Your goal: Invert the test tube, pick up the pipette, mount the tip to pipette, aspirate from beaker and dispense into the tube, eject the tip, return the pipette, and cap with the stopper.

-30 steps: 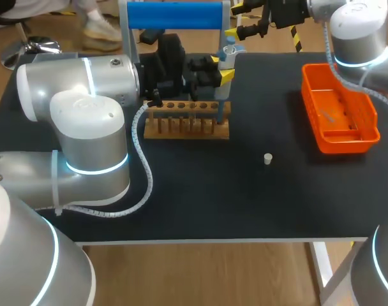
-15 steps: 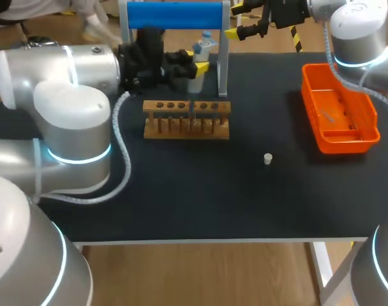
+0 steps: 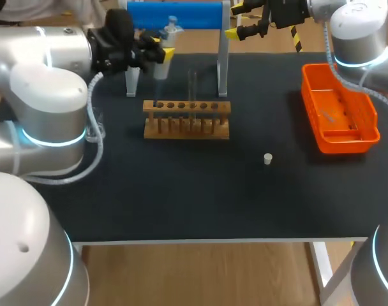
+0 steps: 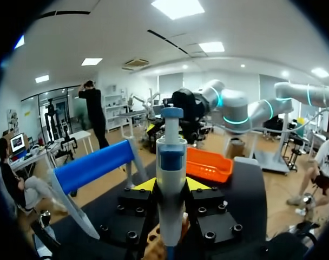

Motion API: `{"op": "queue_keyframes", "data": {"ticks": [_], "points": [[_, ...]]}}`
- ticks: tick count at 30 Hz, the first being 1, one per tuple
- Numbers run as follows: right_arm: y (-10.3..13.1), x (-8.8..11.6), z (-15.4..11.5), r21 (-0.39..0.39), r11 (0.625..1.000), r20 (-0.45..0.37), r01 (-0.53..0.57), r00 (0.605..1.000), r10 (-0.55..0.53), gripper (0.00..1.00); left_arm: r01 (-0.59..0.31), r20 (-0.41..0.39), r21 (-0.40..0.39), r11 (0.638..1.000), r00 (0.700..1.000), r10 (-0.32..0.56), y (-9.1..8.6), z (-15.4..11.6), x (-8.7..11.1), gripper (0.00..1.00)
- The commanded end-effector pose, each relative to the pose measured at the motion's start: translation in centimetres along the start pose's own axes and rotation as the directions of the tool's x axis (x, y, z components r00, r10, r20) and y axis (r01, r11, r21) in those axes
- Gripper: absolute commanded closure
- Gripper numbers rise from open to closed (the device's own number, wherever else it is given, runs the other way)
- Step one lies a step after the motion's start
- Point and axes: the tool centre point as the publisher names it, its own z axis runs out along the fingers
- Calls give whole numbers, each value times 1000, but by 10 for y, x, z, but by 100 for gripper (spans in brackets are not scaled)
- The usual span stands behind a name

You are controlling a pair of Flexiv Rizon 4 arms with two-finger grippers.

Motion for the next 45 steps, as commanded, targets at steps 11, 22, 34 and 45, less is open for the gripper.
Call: {"op": "queue_keyframes", "data": {"ticks": [11,22,34,45], "points": [[1,0,-1,3,1000,0,-1,1000,1,0,34,118,-85,996,993,-24,4,20,-66,100],[1,0,-1,3,1000,0,-1,1000,1,0,96,226,-112,989,972,-69,8,39,-100,100],[1,0,-1,3,1000,0,-1,1000,1,0,144,302,-131,981,948,-99,8,59,-122,100],[1,0,-1,3,1000,0,-1,1000,1,0,183,378,-135,974,918,-120,10,68,-139,100]]}}
